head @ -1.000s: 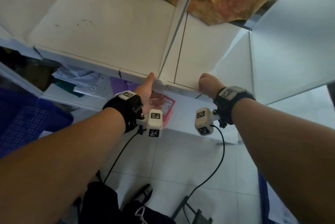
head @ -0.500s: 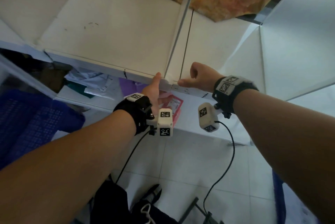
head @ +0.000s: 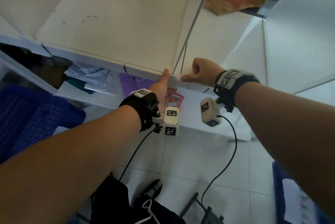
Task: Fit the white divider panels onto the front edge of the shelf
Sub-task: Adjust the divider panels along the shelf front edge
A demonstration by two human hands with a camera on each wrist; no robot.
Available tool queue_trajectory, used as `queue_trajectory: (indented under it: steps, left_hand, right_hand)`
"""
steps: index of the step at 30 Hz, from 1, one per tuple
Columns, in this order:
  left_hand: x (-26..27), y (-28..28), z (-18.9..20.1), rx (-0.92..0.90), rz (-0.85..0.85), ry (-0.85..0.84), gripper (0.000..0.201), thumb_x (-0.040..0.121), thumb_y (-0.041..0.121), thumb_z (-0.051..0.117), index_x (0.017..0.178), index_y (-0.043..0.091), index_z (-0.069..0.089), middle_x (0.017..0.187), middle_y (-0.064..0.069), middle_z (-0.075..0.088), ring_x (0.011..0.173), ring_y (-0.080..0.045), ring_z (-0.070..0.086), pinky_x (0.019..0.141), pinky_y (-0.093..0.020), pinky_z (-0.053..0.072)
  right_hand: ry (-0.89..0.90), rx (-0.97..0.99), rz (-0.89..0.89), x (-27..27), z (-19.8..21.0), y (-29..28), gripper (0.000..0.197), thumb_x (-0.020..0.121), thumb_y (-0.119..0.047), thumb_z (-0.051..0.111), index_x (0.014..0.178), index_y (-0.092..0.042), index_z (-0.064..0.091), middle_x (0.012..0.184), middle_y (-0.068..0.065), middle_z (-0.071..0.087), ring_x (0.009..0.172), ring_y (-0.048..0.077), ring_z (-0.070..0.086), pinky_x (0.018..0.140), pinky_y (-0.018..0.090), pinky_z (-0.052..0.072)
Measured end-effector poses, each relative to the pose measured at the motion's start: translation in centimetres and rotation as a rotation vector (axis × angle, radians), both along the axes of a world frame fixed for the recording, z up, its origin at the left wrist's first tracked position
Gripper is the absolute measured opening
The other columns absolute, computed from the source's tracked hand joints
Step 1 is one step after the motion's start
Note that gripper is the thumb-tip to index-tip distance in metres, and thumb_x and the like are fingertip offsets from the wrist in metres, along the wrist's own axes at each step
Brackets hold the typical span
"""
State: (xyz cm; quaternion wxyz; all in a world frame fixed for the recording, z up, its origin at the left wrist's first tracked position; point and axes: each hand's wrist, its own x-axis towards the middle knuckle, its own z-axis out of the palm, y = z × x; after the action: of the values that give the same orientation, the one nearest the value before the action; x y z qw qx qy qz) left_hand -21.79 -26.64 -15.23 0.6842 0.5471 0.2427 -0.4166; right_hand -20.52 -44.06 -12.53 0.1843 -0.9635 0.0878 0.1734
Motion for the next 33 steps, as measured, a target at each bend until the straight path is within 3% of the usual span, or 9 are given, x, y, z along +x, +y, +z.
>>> queue_trajectory:
  steps: [7,12,17,21,24,26,28,30,33]
  left_hand:
    - [0.2,0.3,0.1,-0.058,0.026,0.034,0.065,0.083,0.067,0.054,0.113,0.01,0.057,0.117,-0.015,0.066,0.097,-0.032,0.068,0.062,-0.036,0.053]
    - [0.3,0.0,-0.9,-0.147,0.051,0.085,0.062,0.085,0.067,0.052,0.1,0.007,0.058,0.12,-0.017,0.063,0.105,-0.033,0.063,0.079,-0.043,0.051]
    - [0.8,0.1,-1.8,-0.156,0.096,0.102,0.057,0.085,0.063,0.056,0.097,0.007,0.06,0.103,-0.014,0.065,0.092,-0.029,0.064,0.077,-0.041,0.051]
    - [1.4,0.3,-2.7,-0.132,0.097,0.084,0.056,0.087,0.061,0.055,0.102,0.008,0.06,0.095,-0.016,0.067,0.089,-0.03,0.065,0.08,-0.044,0.053]
    - [1.9,0.6,-3.4,-0.125,0.093,0.077,0.071,0.083,0.067,0.055,0.121,0.008,0.059,0.11,-0.017,0.068,0.09,-0.031,0.066,0.066,-0.04,0.054]
    - [1.9,0.5,-3.7,-0.15,0.068,0.082,0.074,0.083,0.07,0.05,0.122,0.008,0.059,0.112,-0.017,0.065,0.088,-0.031,0.065,0.069,-0.04,0.051]
    - [1.8,0.5,-3.9,-0.192,0.038,0.088,0.074,0.083,0.075,0.042,0.112,0.011,0.063,0.109,-0.017,0.064,0.085,-0.031,0.064,0.074,-0.04,0.049]
    - [1.6,0.4,-4.0,-0.198,0.02,0.089,0.083,0.079,0.081,0.037,0.112,0.009,0.064,0.108,-0.019,0.064,0.089,-0.033,0.063,0.076,-0.042,0.051]
    - [1.4,0.8,-3.6,-0.123,0.024,0.085,0.086,0.077,0.084,0.036,0.101,0.006,0.063,0.093,-0.017,0.065,0.08,-0.033,0.064,0.071,-0.042,0.053]
  right_hand:
    - [-0.013,-0.017,0.064,0.6,-0.5,1.1,0.049,0.071,-0.063,0.069,0.078,-0.02,0.045,0.069,-0.004,0.048,0.06,0.013,0.039,0.06,0.027,0.037]
    - [-0.01,-0.037,0.094,1.1,-0.2,1.6,0.047,0.072,-0.061,0.069,0.075,-0.021,0.044,0.067,-0.004,0.047,0.06,0.013,0.038,0.059,0.026,0.036]
    - [-0.057,-0.052,0.013,0.6,-1.0,1.8,0.052,0.07,-0.067,0.066,0.072,-0.02,0.044,0.065,-0.005,0.047,0.057,0.013,0.037,0.056,0.027,0.036]
    - [-0.063,-0.026,-0.032,0.6,-1.1,2.4,0.054,0.066,-0.071,0.067,0.072,-0.022,0.044,0.067,-0.004,0.051,0.059,0.015,0.042,0.057,0.032,0.04]
    - [-0.056,-0.046,-0.054,0.5,-0.7,2.8,0.053,0.065,-0.074,0.065,0.071,-0.025,0.044,0.071,-0.004,0.057,0.063,0.018,0.05,0.059,0.034,0.044]
    - [-0.079,-0.073,-0.07,-0.1,-0.7,3.1,0.05,0.069,-0.074,0.062,0.075,-0.027,0.045,0.075,-0.003,0.06,0.068,0.019,0.054,0.065,0.036,0.045]
    - [-0.137,-0.079,-0.08,-1.1,-0.9,3.6,0.046,0.077,-0.069,0.056,0.083,-0.024,0.048,0.082,0.0,0.063,0.077,0.024,0.057,0.073,0.039,0.048]
    - [-0.186,-0.059,-0.098,-2.2,-1.2,4.5,0.04,0.084,-0.06,0.053,0.089,-0.021,0.05,0.091,0.004,0.065,0.085,0.027,0.056,0.078,0.042,0.047]
    - [-0.239,-0.04,-0.135,-3.3,-1.6,5.9,0.025,0.087,-0.041,0.056,0.095,-0.018,0.051,0.098,0.007,0.064,0.093,0.03,0.056,0.081,0.042,0.045]
